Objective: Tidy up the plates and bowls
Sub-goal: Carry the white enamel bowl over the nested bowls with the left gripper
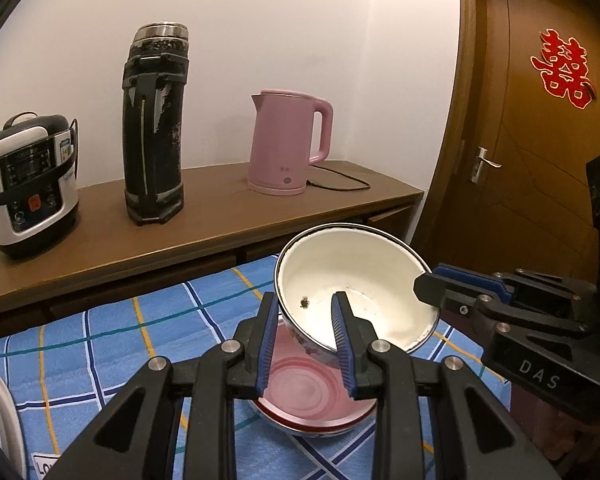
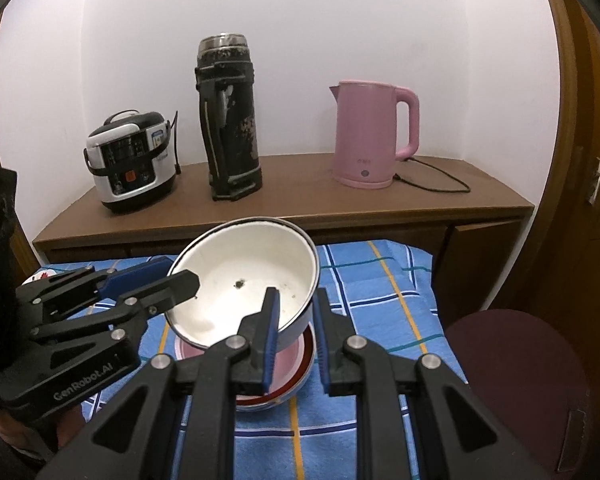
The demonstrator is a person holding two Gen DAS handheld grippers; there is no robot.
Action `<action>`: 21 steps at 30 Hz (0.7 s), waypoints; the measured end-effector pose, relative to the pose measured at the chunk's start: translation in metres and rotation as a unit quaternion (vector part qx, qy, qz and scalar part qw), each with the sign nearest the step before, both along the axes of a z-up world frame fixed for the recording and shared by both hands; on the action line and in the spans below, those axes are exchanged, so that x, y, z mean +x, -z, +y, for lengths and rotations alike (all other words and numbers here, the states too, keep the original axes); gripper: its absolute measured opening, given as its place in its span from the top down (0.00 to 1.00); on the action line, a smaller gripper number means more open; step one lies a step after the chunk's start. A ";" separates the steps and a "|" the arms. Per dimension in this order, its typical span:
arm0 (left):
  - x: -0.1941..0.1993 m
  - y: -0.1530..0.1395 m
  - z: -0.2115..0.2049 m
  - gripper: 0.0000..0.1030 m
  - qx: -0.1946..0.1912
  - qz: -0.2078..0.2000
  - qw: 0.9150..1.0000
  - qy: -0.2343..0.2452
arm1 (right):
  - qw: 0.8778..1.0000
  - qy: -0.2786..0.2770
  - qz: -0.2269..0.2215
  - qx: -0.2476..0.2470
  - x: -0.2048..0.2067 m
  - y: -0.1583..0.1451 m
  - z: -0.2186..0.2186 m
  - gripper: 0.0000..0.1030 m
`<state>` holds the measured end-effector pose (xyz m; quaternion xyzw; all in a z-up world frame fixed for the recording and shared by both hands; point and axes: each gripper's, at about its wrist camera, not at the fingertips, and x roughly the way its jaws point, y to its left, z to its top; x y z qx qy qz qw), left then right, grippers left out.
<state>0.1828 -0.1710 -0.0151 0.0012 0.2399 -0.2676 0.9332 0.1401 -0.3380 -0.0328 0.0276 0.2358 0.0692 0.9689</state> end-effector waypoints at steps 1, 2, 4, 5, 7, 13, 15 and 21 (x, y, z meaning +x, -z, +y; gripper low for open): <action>0.000 0.001 0.000 0.71 0.001 -0.001 1.000 -0.001 | 1.000 0.000 0.001 -0.001 0.001 0.001 0.001 0.83; 0.000 0.002 0.000 0.71 0.003 -0.001 1.000 -0.003 | 1.000 -0.001 0.003 -0.002 0.003 0.002 0.001 0.83; 0.002 0.003 0.001 0.71 0.003 0.001 1.000 -0.005 | 1.000 -0.002 0.007 -0.003 0.005 0.005 0.002 0.83; 0.002 0.003 0.002 0.71 0.003 0.001 1.000 -0.006 | 1.000 -0.002 0.009 -0.003 0.007 0.006 0.003 0.83; 0.003 0.003 0.003 0.71 0.001 0.002 1.000 -0.007 | 1.000 -0.003 0.014 -0.002 0.009 0.009 0.004 0.83; 0.007 0.006 0.004 0.71 0.003 0.011 1.000 -0.011 | 1.000 -0.007 0.027 -0.001 0.015 0.018 0.007 0.83; 0.009 0.007 0.004 0.71 0.005 0.014 1.000 -0.013 | 1.000 -0.008 0.030 -0.001 0.016 0.020 0.008 0.83; 0.013 0.011 0.005 0.71 0.007 0.021 1.000 -0.015 | 0.999 -0.010 0.036 -0.002 0.019 0.023 0.011 0.83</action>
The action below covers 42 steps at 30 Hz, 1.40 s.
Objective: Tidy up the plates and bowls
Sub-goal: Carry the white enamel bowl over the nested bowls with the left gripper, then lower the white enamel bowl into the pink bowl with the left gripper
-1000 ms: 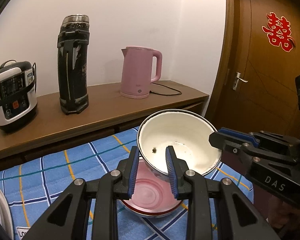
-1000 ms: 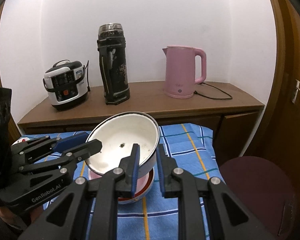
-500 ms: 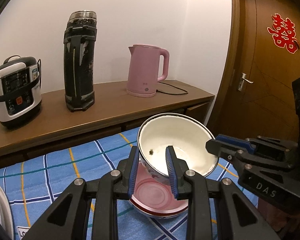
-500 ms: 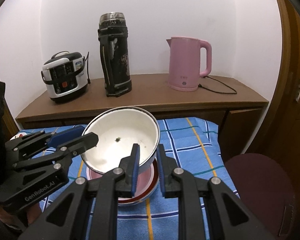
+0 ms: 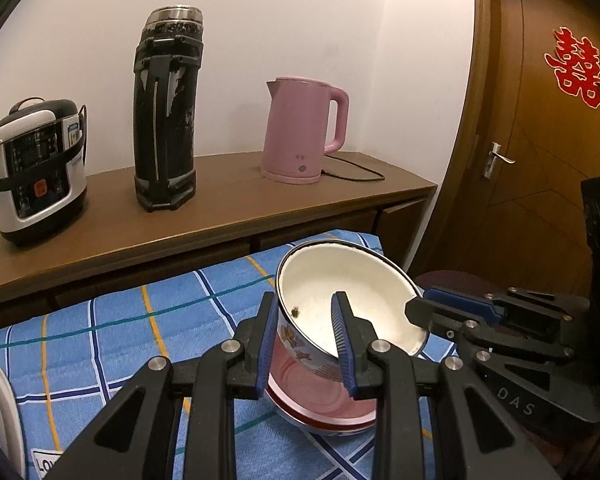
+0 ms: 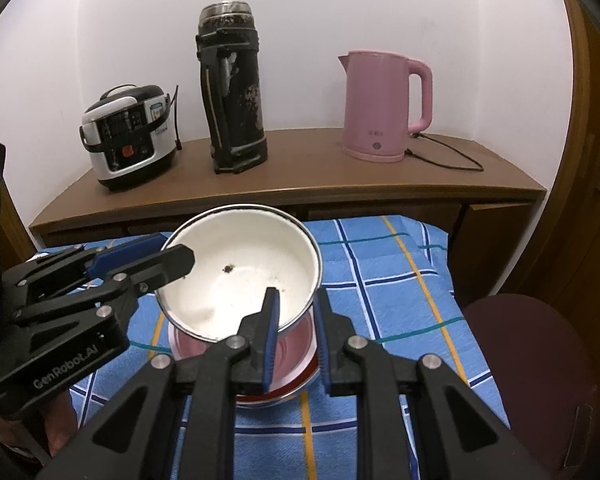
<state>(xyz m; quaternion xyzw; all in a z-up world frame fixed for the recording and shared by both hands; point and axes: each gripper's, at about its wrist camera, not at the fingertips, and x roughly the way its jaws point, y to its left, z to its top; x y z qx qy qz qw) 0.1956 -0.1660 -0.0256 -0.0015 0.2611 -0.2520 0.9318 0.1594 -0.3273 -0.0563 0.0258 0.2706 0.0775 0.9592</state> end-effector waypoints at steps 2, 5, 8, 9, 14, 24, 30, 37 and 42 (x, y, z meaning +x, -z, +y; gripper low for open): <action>0.002 0.002 -0.001 0.71 0.003 0.004 1.000 0.000 | 1.000 0.000 0.002 0.000 0.000 0.001 0.001 0.83; 0.004 0.007 -0.004 0.80 -0.027 0.039 0.998 0.052 | 0.999 -0.036 0.008 0.017 0.001 0.002 0.009 0.88; 0.000 0.010 -0.013 0.94 0.012 0.016 1.000 0.024 | 0.999 -0.033 0.011 -0.002 0.003 0.005 0.018 0.90; 0.004 0.013 -0.014 0.94 0.022 0.022 0.999 0.015 | 0.999 -0.029 0.014 0.001 0.004 0.007 0.016 0.90; 0.027 0.024 0.014 0.94 -0.015 0.072 0.997 -0.010 | 1.000 0.007 0.003 -0.001 0.004 0.008 -0.003 0.90; 0.026 0.032 0.005 0.94 0.008 0.064 0.998 0.000 | 1.000 0.007 0.016 0.000 0.008 0.018 -0.009 0.90; 0.027 0.034 0.005 0.91 0.015 0.067 0.998 -0.002 | 1.000 0.012 0.027 -0.003 0.008 0.026 -0.012 0.87; 0.028 0.036 0.003 0.90 0.023 0.067 0.997 0.005 | 0.999 0.024 0.023 0.001 0.006 0.026 -0.017 0.61; 0.028 0.036 0.003 0.89 0.022 0.068 0.997 0.007 | 0.999 0.025 0.025 -0.001 0.007 0.027 -0.018 0.59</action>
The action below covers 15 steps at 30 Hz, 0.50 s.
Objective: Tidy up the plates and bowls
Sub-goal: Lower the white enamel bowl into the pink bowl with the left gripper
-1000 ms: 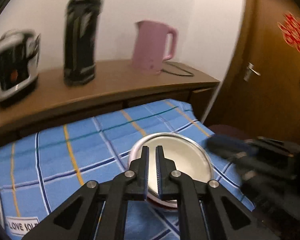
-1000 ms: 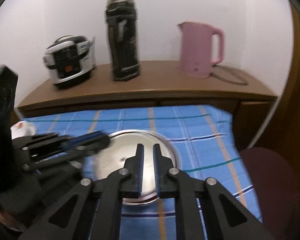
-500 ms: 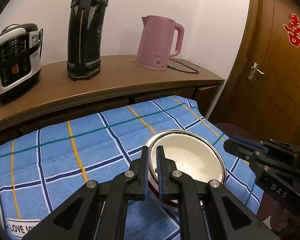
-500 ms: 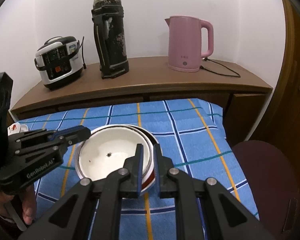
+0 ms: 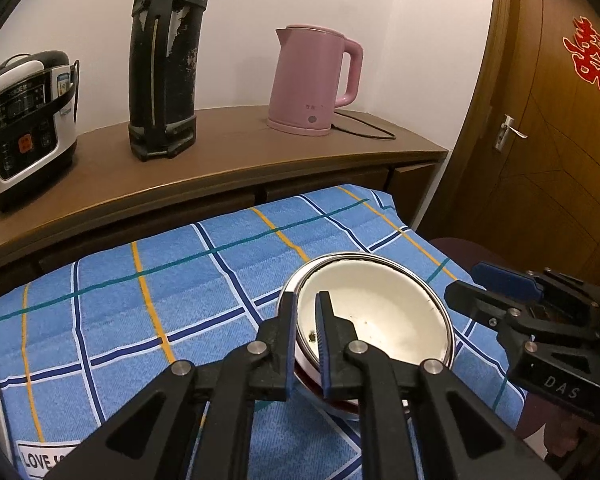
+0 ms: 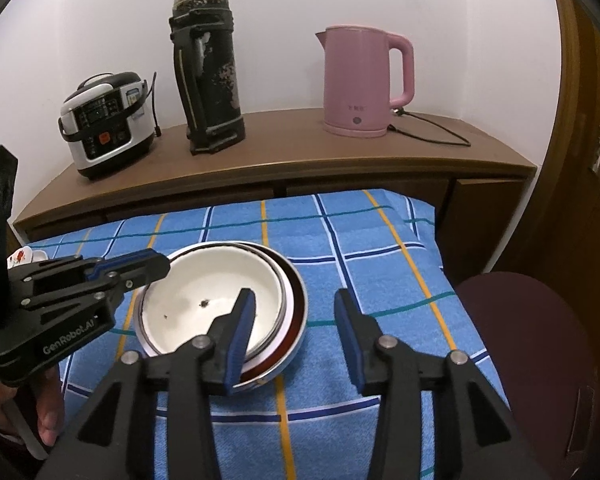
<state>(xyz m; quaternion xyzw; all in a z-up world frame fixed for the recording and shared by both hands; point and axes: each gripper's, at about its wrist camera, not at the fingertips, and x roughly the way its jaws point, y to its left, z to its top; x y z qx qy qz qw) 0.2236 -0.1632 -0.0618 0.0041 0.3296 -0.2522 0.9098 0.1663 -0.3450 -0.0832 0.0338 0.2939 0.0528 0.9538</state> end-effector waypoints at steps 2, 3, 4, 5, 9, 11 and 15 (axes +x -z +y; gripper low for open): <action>0.000 0.000 0.000 0.88 0.000 0.000 1.000 0.000 | 1.000 0.001 0.001 0.000 0.000 0.001 0.000 0.58; -0.001 0.000 0.000 0.85 0.000 0.000 1.000 0.001 | 1.000 0.001 0.001 0.001 0.000 0.001 -0.001 0.57; -0.001 0.000 0.000 0.76 0.001 -0.002 1.000 0.000 | 1.000 0.002 0.001 0.001 0.001 0.001 -0.001 0.56; -0.002 -0.001 0.000 0.67 0.003 -0.004 1.000 -0.003 | 1.000 0.002 0.002 0.001 0.002 0.002 -0.002 0.55; -0.009 -0.008 0.003 0.38 -0.007 -0.032 0.999 -0.010 | 1.000 0.005 0.002 0.001 0.003 0.004 -0.004 0.53; -0.009 -0.008 0.002 0.37 -0.006 -0.034 0.999 -0.008 | 1.000 0.006 0.003 0.000 0.003 0.005 -0.004 0.52; -0.007 -0.004 0.000 0.37 0.004 -0.026 1.000 -0.008 | 1.000 0.009 0.003 0.002 0.003 0.005 -0.007 0.51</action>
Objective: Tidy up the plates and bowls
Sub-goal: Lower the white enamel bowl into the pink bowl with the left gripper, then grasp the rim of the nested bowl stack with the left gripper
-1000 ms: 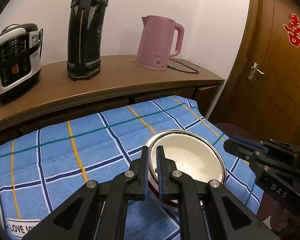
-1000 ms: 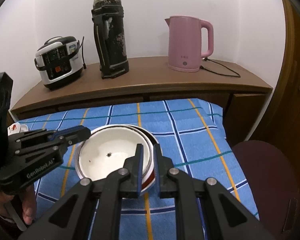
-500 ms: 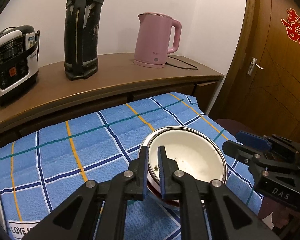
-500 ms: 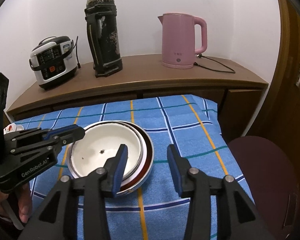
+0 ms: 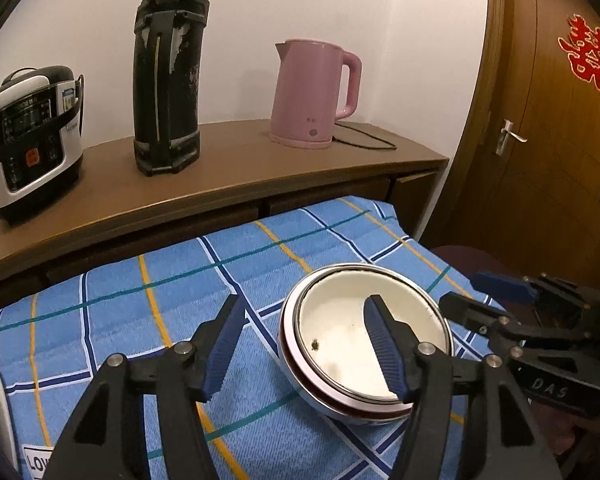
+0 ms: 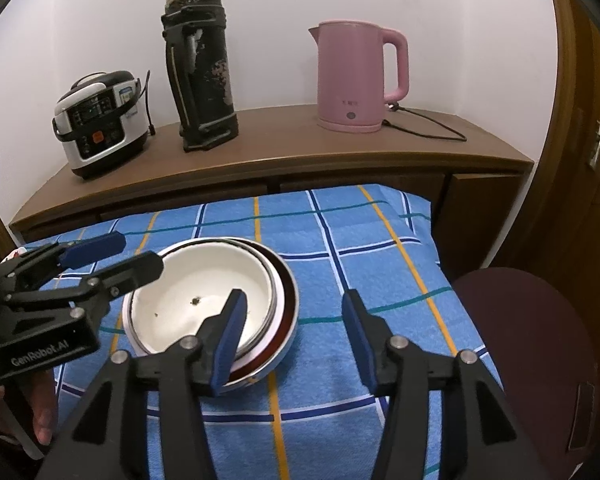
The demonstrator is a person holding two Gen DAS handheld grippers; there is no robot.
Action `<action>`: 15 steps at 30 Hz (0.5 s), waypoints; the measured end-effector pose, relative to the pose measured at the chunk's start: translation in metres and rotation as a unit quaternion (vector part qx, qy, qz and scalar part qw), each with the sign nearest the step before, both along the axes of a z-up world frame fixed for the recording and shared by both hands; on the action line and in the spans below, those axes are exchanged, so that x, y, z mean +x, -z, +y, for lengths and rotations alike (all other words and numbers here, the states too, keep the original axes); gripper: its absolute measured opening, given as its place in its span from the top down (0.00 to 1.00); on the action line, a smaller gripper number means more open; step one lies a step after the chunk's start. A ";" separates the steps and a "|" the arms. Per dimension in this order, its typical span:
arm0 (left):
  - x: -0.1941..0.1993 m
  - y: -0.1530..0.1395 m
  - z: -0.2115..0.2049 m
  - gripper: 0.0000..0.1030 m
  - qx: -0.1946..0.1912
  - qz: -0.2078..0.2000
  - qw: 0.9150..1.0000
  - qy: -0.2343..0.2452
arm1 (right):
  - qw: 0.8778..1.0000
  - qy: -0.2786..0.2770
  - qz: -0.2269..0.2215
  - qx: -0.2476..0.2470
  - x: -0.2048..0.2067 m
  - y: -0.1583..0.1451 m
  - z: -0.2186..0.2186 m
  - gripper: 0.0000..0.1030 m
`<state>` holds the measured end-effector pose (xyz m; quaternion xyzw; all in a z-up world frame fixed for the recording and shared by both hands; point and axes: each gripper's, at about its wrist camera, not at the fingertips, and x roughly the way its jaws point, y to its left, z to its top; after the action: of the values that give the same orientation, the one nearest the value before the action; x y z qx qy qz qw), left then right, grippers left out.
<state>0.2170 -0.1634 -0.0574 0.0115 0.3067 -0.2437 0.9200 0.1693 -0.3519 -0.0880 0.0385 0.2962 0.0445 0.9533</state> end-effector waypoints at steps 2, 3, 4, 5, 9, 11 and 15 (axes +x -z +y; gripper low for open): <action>0.001 0.000 0.000 0.37 -0.001 0.003 1.000 0.000 | 1.000 0.000 0.001 0.002 0.000 0.000 -0.001 0.51; 0.001 0.000 0.001 0.37 -0.002 0.004 1.000 -0.001 | 1.000 0.000 0.001 0.002 0.001 0.000 -0.001 0.51; 0.002 0.001 0.001 0.37 -0.002 0.007 1.000 -0.001 | 1.000 0.000 0.002 0.002 0.001 0.001 -0.001 0.51; 0.004 0.002 0.001 0.37 -0.001 0.010 1.000 -0.001 | 1.000 0.000 0.003 0.003 0.001 0.001 -0.002 0.51; 0.006 0.006 -0.001 0.37 0.000 0.022 1.000 0.004 | 1.000 0.001 0.008 0.006 0.004 0.003 -0.003 0.51; 0.006 0.008 -0.002 0.37 0.002 0.026 1.000 0.007 | 1.000 0.000 0.010 0.008 0.006 0.004 -0.003 0.51; 0.008 0.012 -0.005 0.37 0.007 0.035 0.999 0.011 | 1.000 -0.002 0.020 0.016 0.012 0.009 -0.003 0.51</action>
<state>0.2246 -0.1679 -0.0695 0.0127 0.3406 -0.2518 0.9058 0.1815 -0.3554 -0.0967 0.0538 0.3149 0.0504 0.9463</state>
